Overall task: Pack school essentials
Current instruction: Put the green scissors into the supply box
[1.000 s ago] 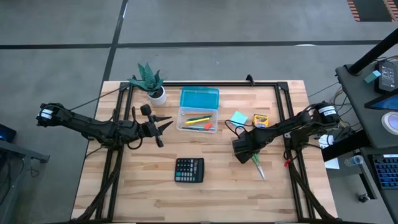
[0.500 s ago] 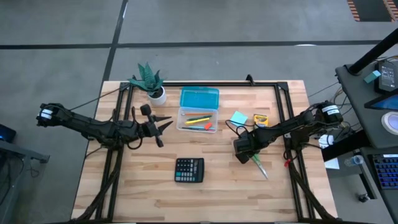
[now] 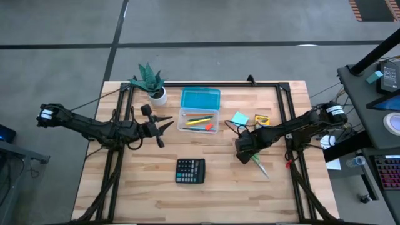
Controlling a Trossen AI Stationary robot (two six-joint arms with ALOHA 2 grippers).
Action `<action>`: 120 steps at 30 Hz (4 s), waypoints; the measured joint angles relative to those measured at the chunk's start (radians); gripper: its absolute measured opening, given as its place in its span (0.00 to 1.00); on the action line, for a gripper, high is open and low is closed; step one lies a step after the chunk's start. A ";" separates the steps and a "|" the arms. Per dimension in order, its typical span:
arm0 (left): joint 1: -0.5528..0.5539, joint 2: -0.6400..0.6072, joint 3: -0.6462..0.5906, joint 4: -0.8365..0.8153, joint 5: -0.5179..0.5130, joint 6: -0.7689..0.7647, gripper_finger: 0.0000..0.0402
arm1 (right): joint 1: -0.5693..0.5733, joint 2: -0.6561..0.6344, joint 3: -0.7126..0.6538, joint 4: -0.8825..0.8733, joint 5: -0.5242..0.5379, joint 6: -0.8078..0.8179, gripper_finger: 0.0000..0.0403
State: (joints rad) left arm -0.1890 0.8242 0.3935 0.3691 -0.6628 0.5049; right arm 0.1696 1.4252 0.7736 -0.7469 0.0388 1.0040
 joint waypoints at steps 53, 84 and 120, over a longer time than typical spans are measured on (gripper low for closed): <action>0.000 0.015 -0.001 0.041 0.001 0.003 0.18 | -0.234 0.198 0.113 1.471 0.433 -1.164 0.17; 0.000 0.020 -0.001 0.045 0.000 0.005 0.18 | -0.269 0.256 0.358 0.887 0.380 -1.249 0.37; 0.084 0.357 0.138 0.043 0.165 -0.369 0.06 | -0.143 -0.245 -0.114 1.159 0.431 -1.329 0.22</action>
State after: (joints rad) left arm -0.1055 1.1810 0.5318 0.4122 -0.4976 0.1359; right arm 0.0261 1.1805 0.6598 0.4119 0.4696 -0.3255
